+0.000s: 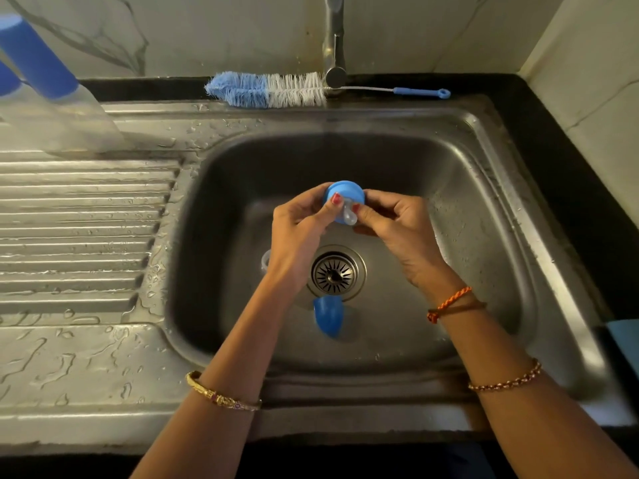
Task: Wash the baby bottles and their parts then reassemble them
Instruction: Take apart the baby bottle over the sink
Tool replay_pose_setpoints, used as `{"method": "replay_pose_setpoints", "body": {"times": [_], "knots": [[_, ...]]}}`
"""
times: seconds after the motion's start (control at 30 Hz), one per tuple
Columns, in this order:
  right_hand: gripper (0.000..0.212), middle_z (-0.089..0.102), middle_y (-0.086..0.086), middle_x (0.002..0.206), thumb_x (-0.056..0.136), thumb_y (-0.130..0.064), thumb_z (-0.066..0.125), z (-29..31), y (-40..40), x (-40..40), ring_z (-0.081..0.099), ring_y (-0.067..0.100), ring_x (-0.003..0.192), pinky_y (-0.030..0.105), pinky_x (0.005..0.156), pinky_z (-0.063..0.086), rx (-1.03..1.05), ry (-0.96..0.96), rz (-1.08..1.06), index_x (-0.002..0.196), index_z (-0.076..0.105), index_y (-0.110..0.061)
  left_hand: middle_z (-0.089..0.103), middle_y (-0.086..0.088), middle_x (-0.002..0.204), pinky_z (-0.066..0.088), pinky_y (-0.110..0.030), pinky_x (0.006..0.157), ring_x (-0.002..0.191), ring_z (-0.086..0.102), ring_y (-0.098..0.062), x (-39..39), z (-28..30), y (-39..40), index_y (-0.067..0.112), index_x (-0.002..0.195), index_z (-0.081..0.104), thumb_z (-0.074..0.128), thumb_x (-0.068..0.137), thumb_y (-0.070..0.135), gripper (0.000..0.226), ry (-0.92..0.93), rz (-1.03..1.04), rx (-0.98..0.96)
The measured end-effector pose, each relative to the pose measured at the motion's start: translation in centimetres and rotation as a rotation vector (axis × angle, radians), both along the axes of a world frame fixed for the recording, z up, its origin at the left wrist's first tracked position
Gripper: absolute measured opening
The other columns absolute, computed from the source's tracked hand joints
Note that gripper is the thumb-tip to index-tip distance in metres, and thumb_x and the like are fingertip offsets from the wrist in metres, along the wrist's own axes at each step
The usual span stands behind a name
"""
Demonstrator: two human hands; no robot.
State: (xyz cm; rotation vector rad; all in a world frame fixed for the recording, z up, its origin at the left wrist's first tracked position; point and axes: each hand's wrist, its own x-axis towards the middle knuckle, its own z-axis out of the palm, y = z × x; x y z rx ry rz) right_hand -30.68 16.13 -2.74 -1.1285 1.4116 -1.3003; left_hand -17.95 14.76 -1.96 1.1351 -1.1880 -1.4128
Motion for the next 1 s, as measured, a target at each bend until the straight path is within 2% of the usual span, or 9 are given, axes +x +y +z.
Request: {"method": "replay_pose_setpoints", "body": {"times": [0.13,0.27,0.37,0.47,0.63,0.73,0.87,1.0], "knots": [[0.026,0.069,0.007,0.089,0.079,-0.013,0.071,-0.1,0.1,0.4,0.068,0.019,0.084,0.030,0.074,0.058,-0.033,0.054,-0.043,0.103,0.068,-0.006,0.069,-0.002,0.094,0.053,-0.032,0.088,0.091,0.065,-0.015,-0.2,0.1,0.2,0.011,0.110,0.064,0.058,0.088,0.010,0.022,0.011,0.016,-0.003],[0.011,0.070,0.012,0.083,0.078,-0.016,0.072,-0.2,0.2,0.7,0.067,0.031,0.081,0.048,0.074,0.056,-0.086,0.137,-0.063,0.086,0.069,-0.022,0.070,-0.002,0.093,0.054,-0.032,0.087,0.089,0.066,-0.013,-0.1,-0.3,0.3,0.012,0.108,0.066,0.060,0.087,0.011,0.022,-0.037,0.041,-0.055],[0.013,0.070,0.014,0.079,0.078,-0.016,0.072,-0.2,0.2,0.9,0.066,0.032,0.076,0.051,0.068,0.055,-0.109,0.195,-0.109,0.090,0.072,-0.011,0.070,-0.007,0.099,0.054,-0.036,0.088,0.094,0.067,-0.018,-0.1,-0.5,0.4,0.007,0.114,0.064,0.059,0.088,0.015,0.028,-0.056,0.032,-0.069],[0.015,0.070,0.013,0.076,0.079,-0.015,0.071,-0.2,0.1,1.0,0.066,0.029,0.071,0.047,0.063,0.056,-0.129,0.242,-0.146,0.091,0.072,-0.006,0.069,-0.006,0.102,0.054,-0.034,0.088,0.096,0.066,-0.019,-0.2,-0.5,0.4,0.009,0.116,0.063,0.058,0.089,0.014,0.028,-0.041,0.016,-0.057],[0.017,0.067,0.002,0.073,0.081,-0.014,0.069,-0.2,0.1,1.0,0.067,0.017,0.067,0.026,0.055,0.057,-0.108,0.189,-0.164,0.096,0.070,-0.007,0.069,-0.001,0.100,0.055,-0.028,0.084,0.094,0.067,-0.015,-0.2,-0.2,0.5,0.012,0.116,0.062,0.060,0.086,0.011,0.029,-0.033,-0.047,-0.035],[0.024,0.068,-0.001,0.082,0.082,-0.012,0.067,-0.1,0.1,0.4,0.068,0.009,0.074,0.020,0.063,0.056,0.002,0.030,-0.051,0.106,0.067,-0.005,0.070,-0.004,0.099,0.056,-0.032,0.084,0.091,0.068,-0.017,0.1,-0.2,0.3,0.009,0.113,0.064,0.065,0.083,0.011,0.030,-0.100,-0.058,-0.089],[0.031,0.068,0.004,0.100,0.087,-0.010,0.059,0.1,0.2,0.2,0.066,0.010,0.090,0.021,0.077,0.055,0.057,-0.021,0.070,0.117,0.061,-0.003,0.070,-0.004,0.094,0.057,-0.033,0.080,0.086,0.068,-0.016,0.0,-0.3,0.3,0.008,0.107,0.067,0.068,0.081,0.010,0.026,-0.203,0.015,-0.193],[0.027,0.066,0.001,0.099,0.094,-0.011,0.047,0.4,0.0,0.1,0.064,0.010,0.092,0.021,0.080,0.054,0.126,-0.163,0.140,0.117,0.059,-0.011,0.071,-0.004,0.091,0.057,-0.038,0.079,0.085,0.068,-0.019,0.2,-0.4,0.0,0.010,0.103,0.069,0.068,0.082,0.009,0.021,-0.195,0.083,-0.175]]}}
